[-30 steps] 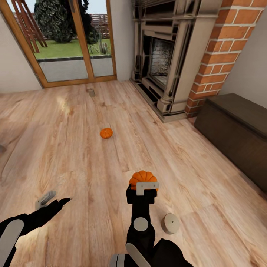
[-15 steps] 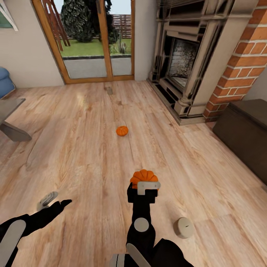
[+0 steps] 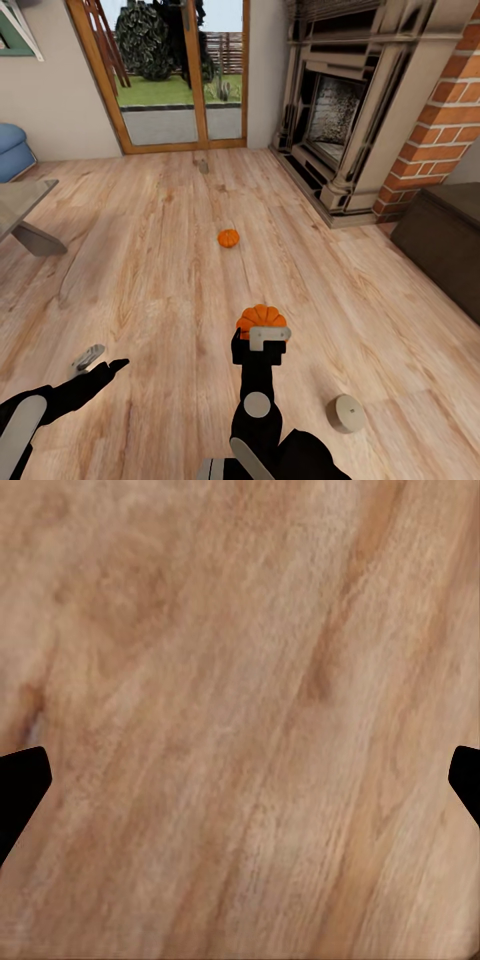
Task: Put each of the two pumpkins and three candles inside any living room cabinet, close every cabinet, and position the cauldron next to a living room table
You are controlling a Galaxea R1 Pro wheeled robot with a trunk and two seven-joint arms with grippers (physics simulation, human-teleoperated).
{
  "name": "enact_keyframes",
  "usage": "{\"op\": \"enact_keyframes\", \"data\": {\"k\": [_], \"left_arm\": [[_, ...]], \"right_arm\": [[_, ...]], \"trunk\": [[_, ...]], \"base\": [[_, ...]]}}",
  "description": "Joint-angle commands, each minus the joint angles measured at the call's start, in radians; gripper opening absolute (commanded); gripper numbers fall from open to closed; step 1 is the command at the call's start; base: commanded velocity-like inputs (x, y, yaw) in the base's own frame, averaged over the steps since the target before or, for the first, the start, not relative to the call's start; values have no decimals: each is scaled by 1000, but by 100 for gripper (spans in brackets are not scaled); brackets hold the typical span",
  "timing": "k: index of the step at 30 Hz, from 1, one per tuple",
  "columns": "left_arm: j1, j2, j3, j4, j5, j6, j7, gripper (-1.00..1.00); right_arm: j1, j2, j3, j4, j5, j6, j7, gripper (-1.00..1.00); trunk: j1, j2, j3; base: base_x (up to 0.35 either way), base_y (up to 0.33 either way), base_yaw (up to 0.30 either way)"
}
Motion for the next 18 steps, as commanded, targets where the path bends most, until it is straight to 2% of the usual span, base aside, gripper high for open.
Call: {"op": "enact_keyframes", "data": {"k": [1,18], "left_arm": [[0,0,1,-1,11,3,9,100],[0,-1,1,-1,9,2,9,100]], "right_arm": [[-1,0,1,-1,-4,9,-7,-100],[-1,-16,1,-1,-1,9,-5,-100]], "trunk": [[0,0,0],[0,0,24]], "base": [[149,109,0],[250,210,0]]}}
